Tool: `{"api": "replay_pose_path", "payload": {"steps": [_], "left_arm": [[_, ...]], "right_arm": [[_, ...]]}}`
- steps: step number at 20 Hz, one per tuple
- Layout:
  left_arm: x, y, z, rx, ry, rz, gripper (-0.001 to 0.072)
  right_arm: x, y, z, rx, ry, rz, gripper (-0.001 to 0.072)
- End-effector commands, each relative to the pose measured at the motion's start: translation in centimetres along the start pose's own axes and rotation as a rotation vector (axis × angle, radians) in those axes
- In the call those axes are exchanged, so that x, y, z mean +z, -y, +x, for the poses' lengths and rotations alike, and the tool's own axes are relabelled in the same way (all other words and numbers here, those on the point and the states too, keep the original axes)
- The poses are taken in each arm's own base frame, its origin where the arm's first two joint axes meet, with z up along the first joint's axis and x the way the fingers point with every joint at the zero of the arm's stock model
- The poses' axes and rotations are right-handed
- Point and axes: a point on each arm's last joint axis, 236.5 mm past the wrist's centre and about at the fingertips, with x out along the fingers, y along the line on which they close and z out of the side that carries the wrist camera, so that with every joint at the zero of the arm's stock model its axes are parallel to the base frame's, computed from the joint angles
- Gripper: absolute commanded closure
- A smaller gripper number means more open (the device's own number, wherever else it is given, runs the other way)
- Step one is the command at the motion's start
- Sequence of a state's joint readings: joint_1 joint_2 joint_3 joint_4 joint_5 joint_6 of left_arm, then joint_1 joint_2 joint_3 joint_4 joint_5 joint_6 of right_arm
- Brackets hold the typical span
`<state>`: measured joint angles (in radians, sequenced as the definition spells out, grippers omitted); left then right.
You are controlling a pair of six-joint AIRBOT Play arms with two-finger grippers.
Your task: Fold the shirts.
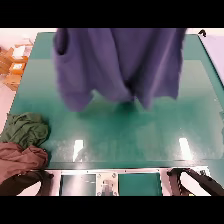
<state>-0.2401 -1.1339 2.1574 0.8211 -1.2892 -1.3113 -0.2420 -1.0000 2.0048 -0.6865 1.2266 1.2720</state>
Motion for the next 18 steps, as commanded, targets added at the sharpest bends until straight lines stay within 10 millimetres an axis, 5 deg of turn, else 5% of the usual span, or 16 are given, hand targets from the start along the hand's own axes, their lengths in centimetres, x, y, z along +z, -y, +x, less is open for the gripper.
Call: {"api": "replay_pose_path", "payload": {"steps": [1, 4, 6, 8, 11, 13, 15, 16, 17, 18], "left_arm": [[-3.4, -0.9, 0.1, 0.034, -0.084, -0.058, 0.0680], [-10.1, -6.2, 3.8, 0.112, -0.238, -0.159, 0.0680], [-15.7, -10.6, 5.9, 0.199, -0.377, -0.195, 0.0681], [-21.8, -14.4, 7.8, 0.257, -0.526, -0.232, 0.0680], [-32.8, -19.4, 10.3, 0.289, -0.776, -0.289, 0.0680], [-39.5, -22.5, 11.3, 0.292, -0.894, -0.382, 0.0681], [-44.6, -24.6, 11.6, 0.291, -0.959, -0.486, 0.0681], [-46.5, -25.2, 11.6, 0.285, -0.982, -0.525, 0.0681], [-47.7, -25.3, 11.9, 0.268, -0.999, -0.531, 0.0680], [-48.6, -25.3, 12.0, 0.255, -1.016, -0.530, 0.0680]], "right_arm": [[0.4, -1.7, 0.2, 0.053, 0.025, 0.007, 0.0698], [-3.9, -0.4, 5.5, 0.134, -0.098, 0.111, 0.0698], [-8.7, 1.0, 10.3, 0.181, -0.219, 0.198, 0.0698], [-15.5, 2.0, 15.1, 0.216, -0.368, 0.301, 0.0698], [-28.9, 3.8, 20.8, 0.201, -0.614, 0.457, 0.0698], [-37.1, 5.6, 22.9, 0.141, -0.718, 0.561, 0.0698], [-43.0, 7.0, 23.5, 0.090, -0.793, 0.634, 0.0697], [-44.7, 7.6, 23.5, 0.075, -0.820, 0.659, 0.0696], [-45.2, 8.4, 23.3, 0.062, -0.828, 0.679, 0.0622], [-44.8, 9.6, 22.8, 0.040, -0.823, 0.708, 0.0453]]}}
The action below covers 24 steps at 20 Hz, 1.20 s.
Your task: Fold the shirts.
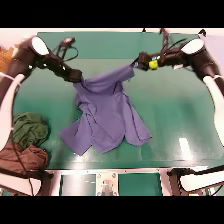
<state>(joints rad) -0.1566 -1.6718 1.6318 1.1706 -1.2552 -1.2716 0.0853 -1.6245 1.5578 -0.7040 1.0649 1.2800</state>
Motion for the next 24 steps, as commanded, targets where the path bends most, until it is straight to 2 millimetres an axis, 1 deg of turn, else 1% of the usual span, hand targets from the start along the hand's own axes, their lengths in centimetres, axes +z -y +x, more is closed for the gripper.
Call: {"api": "replay_pose_path", "payload": {"steps": [1, 2, 3, 4, 5, 6, 7, 9, 10, 11, 12, 13, 14, 15, 16, 17, 18, 19, 20, 21, 23, 24], "left_arm": [[-2.2, -2.3, 4.7, -0.028, -0.101, -0.022, 0.0680], [-2.1, -2.5, 5.0, -0.026, -0.096, -0.022, 0.0680], [-2.0, -2.6, 5.1, -0.023, -0.090, -0.022, 0.0680], [-1.9, -2.8, 5.1, -0.015, -0.087, -0.020, 0.0680], [-1.9, -2.9, 5.1, -0.009, -0.087, -0.017, 0.0680], [-1.8, -3.1, 5.1, -0.004, -0.082, -0.016, 0.0680], [-1.5, -3.1, 5.2, 0.000, -0.072, -0.016, 0.0680], [-1.4, -3.3, 5.2, 0.005, -0.065, -0.015, 0.0680], [-1.4, -3.3, 5.2, 0.004, -0.067, -0.015, 0.0680], [-1.4, -3.3, 5.2, 0.005, -0.067, -0.015, 0.0680], [-1.5, -3.2, 5.2, 0.004, -0.069, -0.015, 0.0680], [-1.6, -3.2, 5.1, 0.001, -0.074, -0.015, 0.0680], [-1.7, -3.2, 5.1, 0.000, -0.077, -0.015, 0.0680], [-1.7, -3.2, 5.1, 0.000, -0.077, -0.016, 0.0680], [-1.7, -3.1, 5.1, -0.001, -0.079, -0.016, 0.0680], [-1.8, -3.1, 5.1, -0.003, -0.084, -0.016, 0.0680], [-1.9, -3.1, 5.1, -0.004, -0.088, -0.016, 0.0680], [-1.9, -3.0, 5.1, -0.004, -0.089, -0.015, 0.0680], [-2.0, -3.0, 5.1, -0.006, -0.092, -0.016, 0.0680], [-2.2, -2.9, 5.1, -0.009, -0.099, -0.016, 0.0680], [-2.3, -2.8, 5.1, -0.013, -0.107, -0.016, 0.0680], [-2.2, -2.8, 4.9, -0.012, -0.104, -0.014, 0.0680]], "right_arm": [[-0.9, 4.8, 0.1, -0.038, -0.032, 0.139, 0.0333], [-0.5, 5.5, -2.1, -0.040, -0.025, 0.161, 0.0330], [-0.6, 6.6, -4.7, -0.054, -0.029, 0.187, 0.0341], [-1.4, 7.9, -7.0, -0.089, -0.047, 0.219, 0.0341], [-3.2, 9.3, -9.1, -0.137, -0.087, 0.261, 0.0341], [-6.2, 10.5, -10.6, -0.186, -0.138, 0.316, 0.0341], [-9.5, 11.5, -11.5, -0.232, -0.179, 0.374, 0.0341], [-17.5, 12.6, -12.2, -0.312, -0.254, 0.486, 0.0339], [-21.6, 12.5, -12.1, -0.336, -0.286, 0.546, 0.0335], [-24.9, 12.1, -11.9, -0.341, -0.307, 0.593, 0.0293], [-27.9, 11.8, -11.5, -0.347, -0.325, 0.633, 0.0219], [-30.3, 11.7, -11.1, -0.357, -0.330, 0.666, 0.0191], [-32.1, 11.9, -10.5, -0.366, -0.327, 0.686, 0.0190], [-33.4, 11.9, -9.6, -0.358, -0.328, 0.710, 0.0189], [-34.4, 11.7, -8.6, -0.339, -0.328, 0.735, 0.0189], [-35.0, 11.5, -7.7, -0.323, -0.324, 0.733, 0.0189], [-35.0, 11.4, -6.8, -0.316, -0.316, 0.724, 0.0189], [-34.6, 11.4, -6.1, -0.315, -0.299, 0.710, 0.0191], [-34.0, 11.4, -5.4, -0.314, -0.272, 0.700, 0.0208], [-33.4, 11.4, -4.7, -0.306, -0.246, 0.690, 0.0256], [-31.8, 11.5, -3.3, -0.291, -0.185, 0.654, 0.0472], [-30.5, 12.0, -3.0, -0.298, -0.143, 0.619, 0.0605]]}}
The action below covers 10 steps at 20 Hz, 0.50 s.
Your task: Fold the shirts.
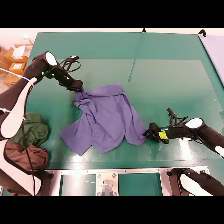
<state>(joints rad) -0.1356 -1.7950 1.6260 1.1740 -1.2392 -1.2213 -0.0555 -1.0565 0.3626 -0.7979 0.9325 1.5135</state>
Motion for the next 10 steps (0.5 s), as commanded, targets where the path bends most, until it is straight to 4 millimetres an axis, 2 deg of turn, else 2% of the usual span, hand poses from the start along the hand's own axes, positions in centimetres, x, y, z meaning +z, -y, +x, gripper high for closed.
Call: {"api": "replay_pose_path", "payload": {"steps": [1, 3, 4, 5, 7, 8, 10], "left_arm": [[0.3, 0.2, -0.6, -0.003, 0.002, 0.006, 0.0680], [2.0, 1.0, -3.1, 0.003, 0.049, 0.037, 0.0681], [3.5, 1.6, -5.3, 0.012, 0.100, 0.054, 0.0681], [5.1, 2.6, -8.5, 0.025, 0.169, 0.077, 0.0681], [8.0, 5.2, -16.4, 0.058, 0.337, 0.138, 0.0681], [9.1, 6.8, -20.8, 0.076, 0.435, 0.167, 0.0681], [9.7, 10.7, -30.4, 0.106, 0.663, 0.230, 0.0680]], "right_arm": [[4.3, -2.0, 0.3, 0.032, 0.172, -0.079, 0.0694], [7.9, -5.0, -2.5, 0.072, 0.268, -0.159, 0.0696], [9.9, -7.3, -5.1, 0.103, 0.320, -0.213, 0.0696], [11.9, -9.6, -8.5, 0.125, 0.383, -0.270, 0.0697], [15.0, -15.0, -18.2, 0.156, 0.560, -0.410, 0.0697], [15.6, -17.8, -24.3, 0.174, 0.669, -0.482, 0.0697], [14.4, -22.8, -36.0, 0.201, 0.891, -0.609, 0.0697]]}}
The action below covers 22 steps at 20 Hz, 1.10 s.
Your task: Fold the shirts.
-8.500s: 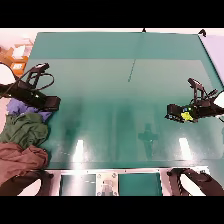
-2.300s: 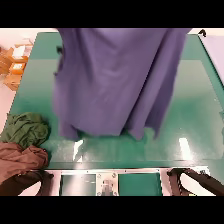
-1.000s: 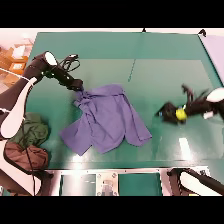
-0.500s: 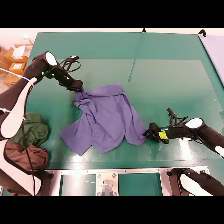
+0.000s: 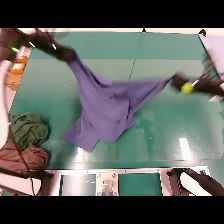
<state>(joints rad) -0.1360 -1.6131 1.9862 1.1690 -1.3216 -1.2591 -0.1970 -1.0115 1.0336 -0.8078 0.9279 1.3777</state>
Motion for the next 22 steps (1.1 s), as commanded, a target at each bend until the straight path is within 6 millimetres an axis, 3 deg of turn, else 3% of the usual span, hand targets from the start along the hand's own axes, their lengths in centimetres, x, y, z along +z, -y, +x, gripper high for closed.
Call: {"api": "replay_pose_path", "payload": {"steps": [1, 2, 4, 7, 9, 10, 12, 14, 17, 19, 22], "left_arm": [[7.6, 4.8, -14.4, 0.048, 0.367, 0.094, 0.0681], [8.5, 6.4, -18.6, 0.062, 0.465, 0.120, 0.0680], [8.8, 9.9, -26.8, 0.079, 0.636, 0.174, 0.0681], [7.2, 15.5, -37.9, 0.073, 0.869, 0.248, 0.0681], [5.2, 18.0, -42.7, 0.081, 0.962, 0.287, 0.0681], [4.5, 18.7, -44.1, 0.085, 0.986, 0.298, 0.0681], [3.9, 18.7, -44.9, 0.109, 0.993, 0.301, 0.0680], [3.9, 16.7, -42.8, 0.142, 0.922, 0.245, 0.0680], [4.0, 12.8, -34.7, 0.135, 0.725, 0.157, 0.0680], [3.2, 9.7, -26.6, 0.108, 0.553, 0.084, 0.0680], [1.4, 4.7, -13.1, 0.064, 0.326, -0.020, 0.0680]], "right_arm": [[12.0, -8.9, -14.2, 0.023, 0.333, -0.264, 0.0697], [14.1, -11.4, -18.4, 0.020, 0.430, -0.323, 0.0697], [16.2, -15.6, -25.3, 0.004, 0.583, -0.420, 0.0697], [16.5, -20.6, -32.7, -0.013, 0.763, -0.532, 0.0697], [16.1, -22.6, -35.3, -0.008, 0.843, -0.569, 0.0697], [15.9, -22.8, -35.8, -0.014, 0.858, -0.576, 0.0697], [15.6, -22.4, -35.5, -0.035, 0.840, -0.576, 0.0696], [15.6, -20.4, -33.3, -0.044, 0.770, -0.535, 0.0697], [15.4, -15.1, -27.1, -0.042, 0.609, -0.409, 0.0696], [14.2, -10.6, -21.5, -0.046, 0.474, -0.336, 0.0696], [11.3, -2.7, -11.3, -0.060, 0.297, -0.191, 0.0696]]}}
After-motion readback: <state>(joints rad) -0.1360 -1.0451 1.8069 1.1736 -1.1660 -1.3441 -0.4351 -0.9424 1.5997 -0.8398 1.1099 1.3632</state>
